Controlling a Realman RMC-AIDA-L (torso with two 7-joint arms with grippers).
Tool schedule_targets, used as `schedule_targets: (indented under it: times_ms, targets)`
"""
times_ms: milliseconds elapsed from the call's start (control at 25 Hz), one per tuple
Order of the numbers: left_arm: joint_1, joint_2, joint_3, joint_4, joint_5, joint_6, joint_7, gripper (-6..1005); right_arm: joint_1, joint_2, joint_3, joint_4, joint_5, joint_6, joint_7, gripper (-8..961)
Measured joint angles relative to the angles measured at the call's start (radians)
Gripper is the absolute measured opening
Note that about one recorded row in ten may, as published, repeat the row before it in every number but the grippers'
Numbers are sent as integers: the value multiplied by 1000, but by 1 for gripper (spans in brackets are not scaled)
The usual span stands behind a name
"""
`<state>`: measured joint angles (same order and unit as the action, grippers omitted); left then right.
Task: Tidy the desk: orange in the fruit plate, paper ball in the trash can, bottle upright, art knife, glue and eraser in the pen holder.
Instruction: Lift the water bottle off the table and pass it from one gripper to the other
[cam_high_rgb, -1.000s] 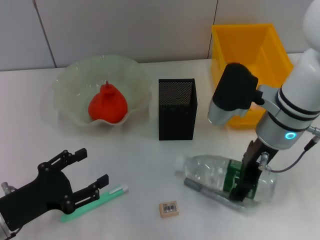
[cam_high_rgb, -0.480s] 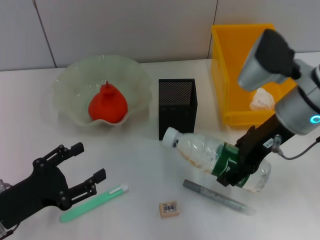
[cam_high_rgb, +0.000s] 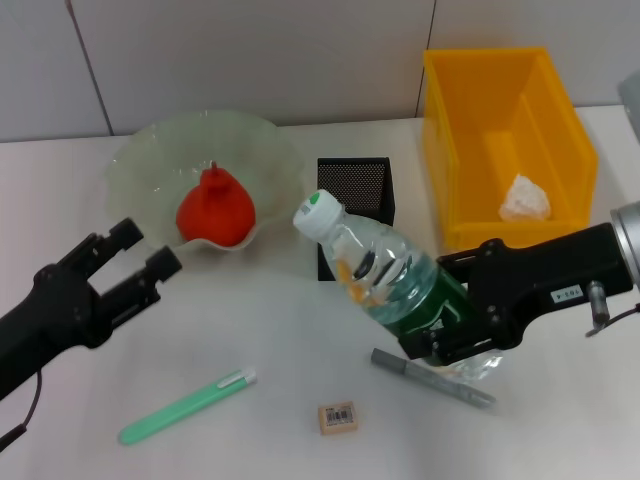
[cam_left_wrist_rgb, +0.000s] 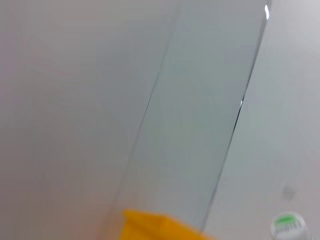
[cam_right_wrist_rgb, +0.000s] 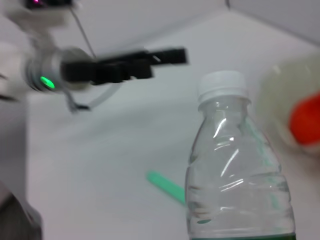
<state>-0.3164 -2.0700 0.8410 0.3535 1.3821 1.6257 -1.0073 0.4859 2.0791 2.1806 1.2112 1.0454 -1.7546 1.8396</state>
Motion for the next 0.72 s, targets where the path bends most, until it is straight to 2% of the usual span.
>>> schedule_targets:
  times_ms: [40,120,160,200,240,280,440,480,560,600,720]
  targets:
    - [0,0,0,0,0,0,0,803,-25,1,9,-66,85,5,-88,767]
    - [0,0,0,0,0,0,0,803,-31,1,10,-93,113,7,-117,767]
    - [-29,3,-18,-39,-14,41,-90,803,-35,1,10,-118,140,9,-145,767]
    - [-29,3,-18,-39,-14,41,-90,803,-39,1,11,-151,165,9,-176,767]
    - [-81,1,-20,-74,-29,155,-167,802,-42,2,11,-181,191,6,-208,768]
    - [-105,0,-16,-101,-30,200,-165,802,-49,2,11,-209,216,2,-240,768]
    - [-105,0,-16,-101,-30,200,-165,802,-67,2,12,-283,291,-4,-316,768]
    - [-134,0,-2,-124,-26,243,-158,802,-66,1,11,-291,293,-3,-323,768]
    - [-134,0,-2,-124,-26,243,-158,802,-64,2,10,-299,293,-3,-332,768]
    - [-148,0,30,-121,-24,250,-156,802,-60,3,9,-307,294,-3,-342,769]
    - [-157,-1,49,-120,-23,251,-151,801,-45,3,1,-333,299,-4,-363,769]
